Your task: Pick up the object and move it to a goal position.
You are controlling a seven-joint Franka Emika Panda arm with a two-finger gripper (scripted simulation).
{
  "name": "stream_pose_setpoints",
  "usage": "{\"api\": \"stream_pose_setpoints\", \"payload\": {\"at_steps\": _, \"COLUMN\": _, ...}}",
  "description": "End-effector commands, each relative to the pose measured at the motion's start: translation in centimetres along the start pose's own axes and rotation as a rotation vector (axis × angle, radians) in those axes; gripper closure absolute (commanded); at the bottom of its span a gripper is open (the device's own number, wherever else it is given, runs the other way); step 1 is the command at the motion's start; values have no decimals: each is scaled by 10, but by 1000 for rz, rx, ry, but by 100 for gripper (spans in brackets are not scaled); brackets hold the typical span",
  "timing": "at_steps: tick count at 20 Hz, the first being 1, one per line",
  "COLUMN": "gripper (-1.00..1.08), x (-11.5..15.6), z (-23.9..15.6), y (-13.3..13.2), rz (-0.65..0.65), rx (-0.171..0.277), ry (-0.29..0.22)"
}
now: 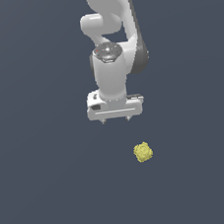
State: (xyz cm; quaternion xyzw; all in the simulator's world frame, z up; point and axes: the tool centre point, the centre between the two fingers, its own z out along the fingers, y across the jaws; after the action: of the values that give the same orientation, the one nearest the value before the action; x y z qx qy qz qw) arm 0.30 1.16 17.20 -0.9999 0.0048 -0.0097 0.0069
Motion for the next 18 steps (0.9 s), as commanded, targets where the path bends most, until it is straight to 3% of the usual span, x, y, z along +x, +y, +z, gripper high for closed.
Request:
{"api": "stream_pose_setpoints", "payload": {"at_steps": 1, "gripper": -92, "x": 0, "z": 0, "y": 0, "rz": 0, "rx": 0, "ry": 0}}
{"api": "stream_pose_setpoints", "payload": {"at_steps": 18, "gripper": -92, "x": 10, "z": 3, "y": -2, "rz": -30, "rx": -20, "ry": 9}}
